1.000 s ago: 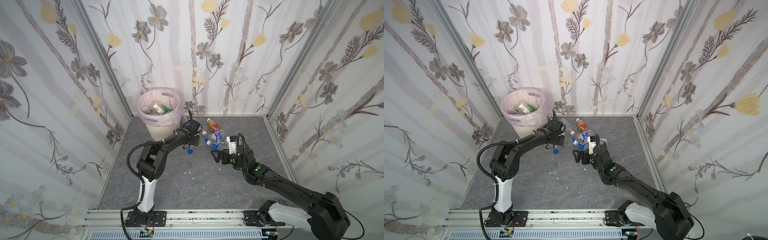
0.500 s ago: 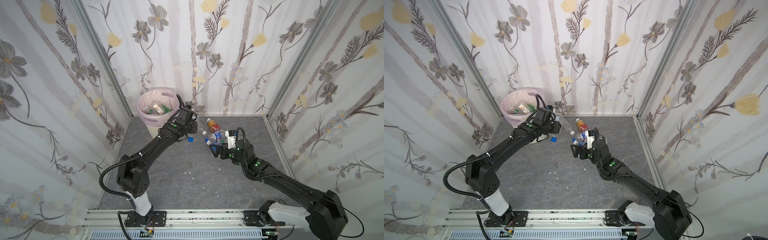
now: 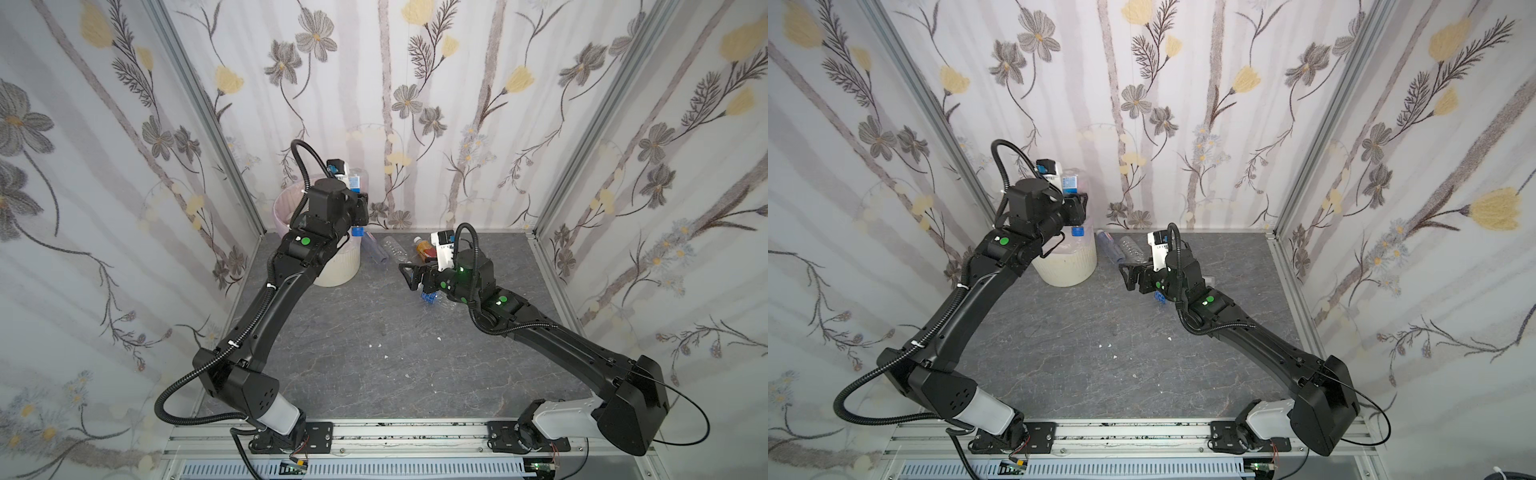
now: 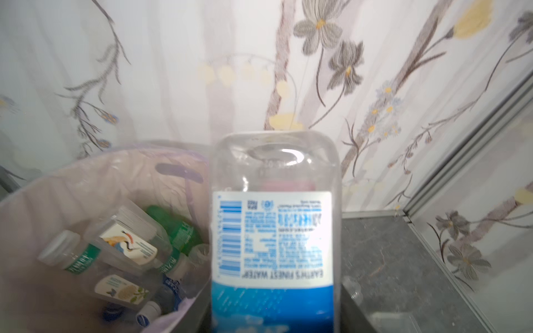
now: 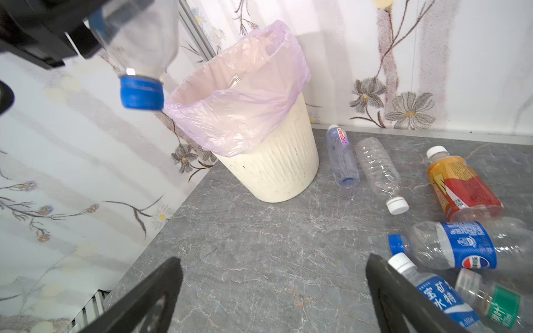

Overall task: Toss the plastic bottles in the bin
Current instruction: 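Lift the blue-and-white-labelled bottle with the left gripper toward the bin, then open the left gripper to drop the square bottle into the bin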

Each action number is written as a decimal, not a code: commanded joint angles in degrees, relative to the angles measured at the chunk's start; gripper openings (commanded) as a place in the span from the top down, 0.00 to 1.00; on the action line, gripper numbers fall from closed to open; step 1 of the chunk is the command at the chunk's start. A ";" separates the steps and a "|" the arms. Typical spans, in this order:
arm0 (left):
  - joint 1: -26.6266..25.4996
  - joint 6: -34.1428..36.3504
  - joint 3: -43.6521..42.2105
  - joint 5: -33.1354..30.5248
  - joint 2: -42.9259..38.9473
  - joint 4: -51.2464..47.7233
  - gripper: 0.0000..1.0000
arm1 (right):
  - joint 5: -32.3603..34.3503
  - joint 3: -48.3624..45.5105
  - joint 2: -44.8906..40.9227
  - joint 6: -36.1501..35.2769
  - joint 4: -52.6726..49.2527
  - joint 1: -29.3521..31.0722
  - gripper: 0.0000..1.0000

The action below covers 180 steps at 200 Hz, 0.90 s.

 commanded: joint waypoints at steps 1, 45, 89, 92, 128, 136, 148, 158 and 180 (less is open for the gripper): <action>0.91 4.96 4.78 -3.17 -0.21 3.08 0.51 | -0.22 2.13 1.51 -0.92 -0.45 0.52 0.00; 2.92 8.94 15.04 -6.14 1.39 4.92 0.51 | -0.38 2.92 3.16 -0.92 -0.12 0.71 0.00; 10.49 -0.89 17.41 0.91 9.03 5.30 0.50 | -0.76 3.23 3.92 -0.34 0.14 0.71 0.00; 11.05 -1.61 17.58 1.51 10.14 5.21 0.50 | -0.76 3.21 3.91 -0.32 0.15 0.71 0.00; 16.76 -10.47 20.40 16.33 21.03 2.54 0.07 | -0.82 2.30 3.88 0.43 0.15 0.80 0.00; 16.68 -11.35 21.22 17.26 21.58 0.68 0.00 | -0.60 1.73 3.62 0.49 0.15 0.87 0.00; 16.48 -12.02 19.98 16.86 20.09 -0.33 0.00 | -0.16 0.62 3.14 0.56 0.60 0.86 0.00; 16.15 -12.12 18.10 16.06 17.99 -0.34 0.00 | -0.14 -0.10 2.96 0.73 0.93 0.87 0.00; 15.21 -12.00 15.33 16.29 13.49 -0.34 0.00 | -0.73 -0.74 3.38 1.41 1.24 0.89 0.00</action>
